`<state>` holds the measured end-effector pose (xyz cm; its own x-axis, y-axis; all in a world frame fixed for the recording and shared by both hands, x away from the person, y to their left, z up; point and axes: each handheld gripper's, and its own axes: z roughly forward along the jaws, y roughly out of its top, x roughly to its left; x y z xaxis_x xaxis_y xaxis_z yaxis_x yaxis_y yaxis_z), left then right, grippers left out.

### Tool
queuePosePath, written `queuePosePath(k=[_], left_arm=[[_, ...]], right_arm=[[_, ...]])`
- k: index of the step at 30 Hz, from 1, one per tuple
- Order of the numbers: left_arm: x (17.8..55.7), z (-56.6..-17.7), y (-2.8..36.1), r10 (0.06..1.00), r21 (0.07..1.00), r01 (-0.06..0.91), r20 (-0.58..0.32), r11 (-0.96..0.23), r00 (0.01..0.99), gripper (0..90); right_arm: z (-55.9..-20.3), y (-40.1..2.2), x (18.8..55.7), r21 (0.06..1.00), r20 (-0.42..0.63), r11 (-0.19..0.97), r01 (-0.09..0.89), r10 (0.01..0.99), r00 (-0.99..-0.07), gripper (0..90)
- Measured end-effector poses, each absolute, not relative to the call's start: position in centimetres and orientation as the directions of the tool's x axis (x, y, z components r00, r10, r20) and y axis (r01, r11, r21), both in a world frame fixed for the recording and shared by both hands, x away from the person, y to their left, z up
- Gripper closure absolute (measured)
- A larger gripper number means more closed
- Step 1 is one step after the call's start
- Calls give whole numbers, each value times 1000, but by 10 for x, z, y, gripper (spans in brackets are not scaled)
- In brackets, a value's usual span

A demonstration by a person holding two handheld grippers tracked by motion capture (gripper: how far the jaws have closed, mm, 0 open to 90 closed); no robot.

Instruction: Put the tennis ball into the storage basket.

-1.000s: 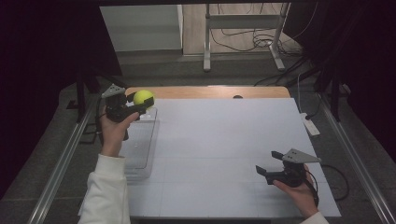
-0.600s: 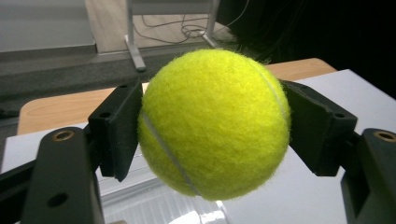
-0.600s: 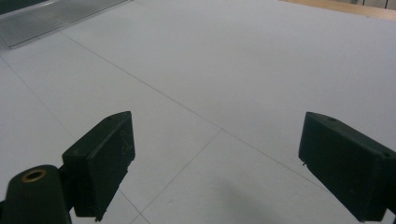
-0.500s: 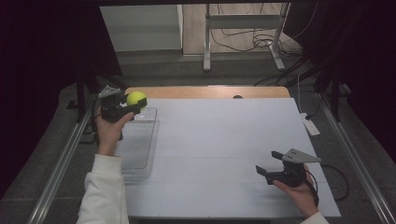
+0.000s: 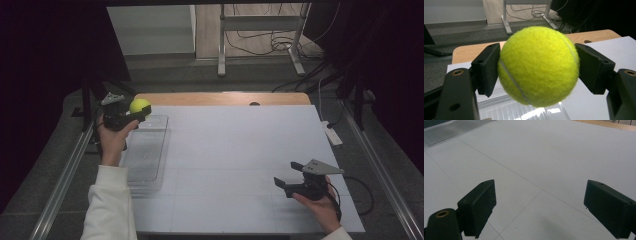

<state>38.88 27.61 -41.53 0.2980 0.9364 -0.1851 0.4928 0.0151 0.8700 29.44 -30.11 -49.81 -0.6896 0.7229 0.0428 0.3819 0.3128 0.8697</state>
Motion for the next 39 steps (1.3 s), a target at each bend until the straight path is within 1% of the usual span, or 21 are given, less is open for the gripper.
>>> queuePosePath(k=[23,39], left_arm=[[397,-431,292,954,844,536,-178,22,240,265],[407,-448,294,962,790,612,-171,5,213,264]], right_arm=[[-498,-301,295,868,41,316,383,723,-690,111],[-498,-301,295,867,42,317,385,723,-690,111]])
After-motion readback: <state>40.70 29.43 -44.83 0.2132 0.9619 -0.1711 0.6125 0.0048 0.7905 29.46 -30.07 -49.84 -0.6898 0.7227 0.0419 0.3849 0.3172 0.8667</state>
